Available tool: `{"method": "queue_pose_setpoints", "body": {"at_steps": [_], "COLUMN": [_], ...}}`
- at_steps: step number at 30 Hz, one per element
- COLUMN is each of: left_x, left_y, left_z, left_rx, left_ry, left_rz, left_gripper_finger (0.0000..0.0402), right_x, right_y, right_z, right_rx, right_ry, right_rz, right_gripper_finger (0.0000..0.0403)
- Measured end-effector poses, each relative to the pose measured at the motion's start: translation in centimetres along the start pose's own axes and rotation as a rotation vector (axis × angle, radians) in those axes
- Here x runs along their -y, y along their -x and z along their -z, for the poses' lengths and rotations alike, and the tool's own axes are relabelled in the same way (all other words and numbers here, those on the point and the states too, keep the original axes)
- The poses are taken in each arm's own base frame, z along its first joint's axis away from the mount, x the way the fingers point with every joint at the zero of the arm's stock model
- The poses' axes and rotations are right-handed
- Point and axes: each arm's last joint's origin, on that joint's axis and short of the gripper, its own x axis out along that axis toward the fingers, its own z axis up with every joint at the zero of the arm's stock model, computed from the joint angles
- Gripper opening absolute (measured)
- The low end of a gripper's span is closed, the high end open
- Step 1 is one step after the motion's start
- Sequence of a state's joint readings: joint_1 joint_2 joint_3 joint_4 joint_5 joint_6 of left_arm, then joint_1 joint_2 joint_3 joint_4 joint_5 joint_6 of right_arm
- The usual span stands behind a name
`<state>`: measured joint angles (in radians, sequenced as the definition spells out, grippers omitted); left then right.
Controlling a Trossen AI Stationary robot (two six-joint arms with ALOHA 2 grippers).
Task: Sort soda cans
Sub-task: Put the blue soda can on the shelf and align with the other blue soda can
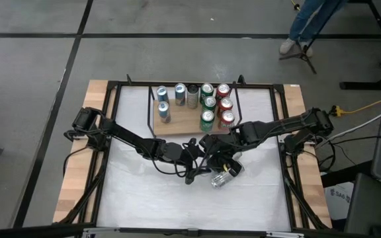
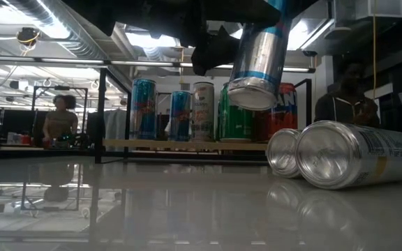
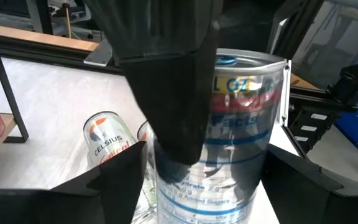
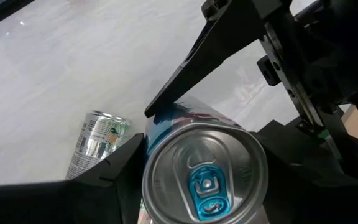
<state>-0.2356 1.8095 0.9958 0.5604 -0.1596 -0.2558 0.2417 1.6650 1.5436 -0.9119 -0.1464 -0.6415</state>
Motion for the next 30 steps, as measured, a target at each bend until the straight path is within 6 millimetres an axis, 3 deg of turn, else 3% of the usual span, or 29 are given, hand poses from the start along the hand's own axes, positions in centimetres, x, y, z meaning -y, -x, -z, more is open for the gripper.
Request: {"method": "queue_pose_setpoints", "body": {"at_steps": [8,17,24,30], "left_x": [-0.2,-0.9,-1.0,-1.5], "left_y": [0.2,2.3,5.5,9.2], "left_z": [0.5,0.0,-0.8,-1.8], "left_rx": [-0.071,-0.256,-0.416,-0.554], "left_ry": [0.055,0.153,0.202,0.259], "left_rz": [-0.020,-0.086,-0.160,-0.256], "left_gripper_finger": [0.0340,0.0345,0.0345,0.0345], "right_x": [0.0,0.1,0.9,3.0], "right_y": [0.0,0.0,0.1,0.5], "right_z": [0.0,0.0,0.0,0.9], "right_rx": [0.000,-0.016,0.005,0.044], "right_ry": [-0.004,-0.006,-0.046,-0.149], "right_rz": [-0.002,0.033,0.093,0.166], "right_gripper_finger": [0.0234,0.0235,0.0235,0.0236]}}
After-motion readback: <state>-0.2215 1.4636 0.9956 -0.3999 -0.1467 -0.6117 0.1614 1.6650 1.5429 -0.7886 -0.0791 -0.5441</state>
